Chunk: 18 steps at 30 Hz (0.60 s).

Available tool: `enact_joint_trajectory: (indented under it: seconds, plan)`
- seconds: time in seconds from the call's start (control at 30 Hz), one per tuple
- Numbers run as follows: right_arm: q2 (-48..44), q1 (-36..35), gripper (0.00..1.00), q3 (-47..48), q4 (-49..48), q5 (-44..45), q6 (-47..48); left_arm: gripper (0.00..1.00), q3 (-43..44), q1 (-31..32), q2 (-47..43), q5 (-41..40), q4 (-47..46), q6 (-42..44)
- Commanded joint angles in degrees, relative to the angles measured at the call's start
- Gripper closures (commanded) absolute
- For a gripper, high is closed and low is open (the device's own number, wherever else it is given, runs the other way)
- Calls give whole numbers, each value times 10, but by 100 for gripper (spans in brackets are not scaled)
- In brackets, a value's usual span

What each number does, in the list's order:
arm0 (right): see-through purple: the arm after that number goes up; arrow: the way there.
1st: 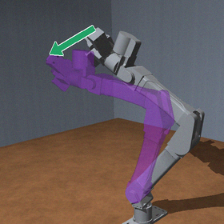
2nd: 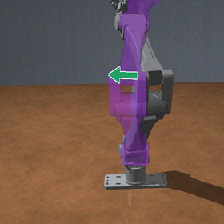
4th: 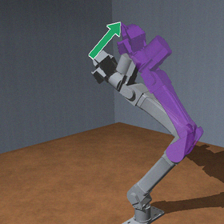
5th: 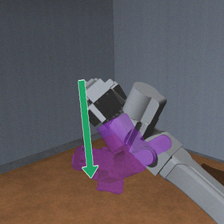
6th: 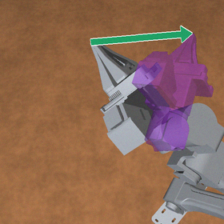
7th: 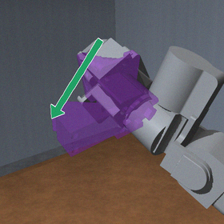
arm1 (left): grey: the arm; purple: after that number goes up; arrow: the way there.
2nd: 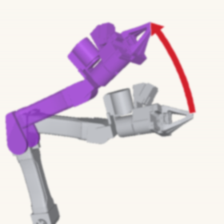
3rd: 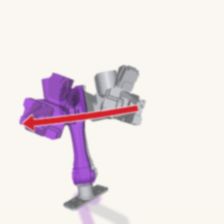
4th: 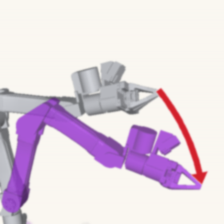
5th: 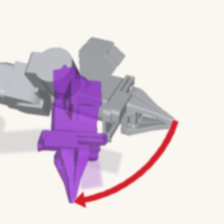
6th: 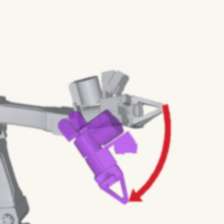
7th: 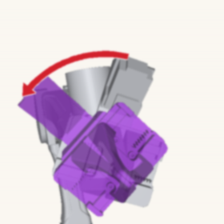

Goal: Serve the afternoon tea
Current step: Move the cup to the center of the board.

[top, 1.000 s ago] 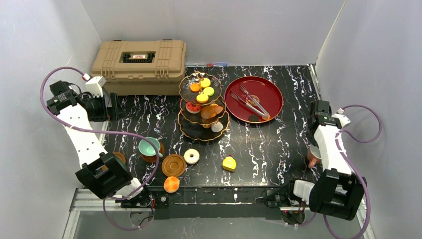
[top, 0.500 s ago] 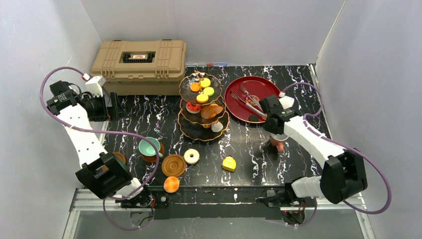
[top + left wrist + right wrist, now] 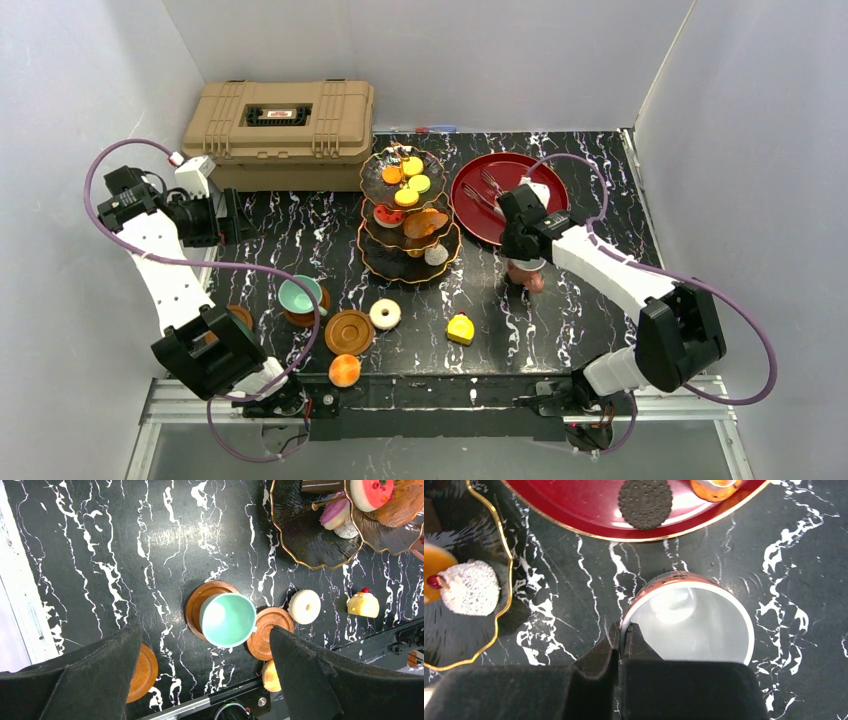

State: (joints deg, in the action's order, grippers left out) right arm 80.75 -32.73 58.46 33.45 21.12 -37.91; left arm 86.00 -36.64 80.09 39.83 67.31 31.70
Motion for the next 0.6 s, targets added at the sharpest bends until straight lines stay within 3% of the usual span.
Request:
enact_joint_trajectory:
  seconds: [0.0, 0.1, 0.23, 0.33, 0.47, 0.57]
  plan:
    - [20, -10, 99, 24, -38, -107, 28, 2, -7, -2, -23, 25, 7, 0]
    - [20, -12, 86, 37, -26, -116, 43, 2, -8, -3, -26, 27, 6, 0]
    - [15, -12, 54, 50, -3, -109, 66, 2, -13, -3, -29, 32, 6, 1]
    - [-3, -12, 36, 57, 4, -108, 92, 2, -17, -3, -30, 37, 5, 1]
    - [-43, -11, 17, 78, 42, -74, 137, 2, -20, -3, -32, 37, 5, 2]
    - [-92, -8, 11, 64, 61, -20, 177, 2, -19, -3, -35, 37, 5, 3]
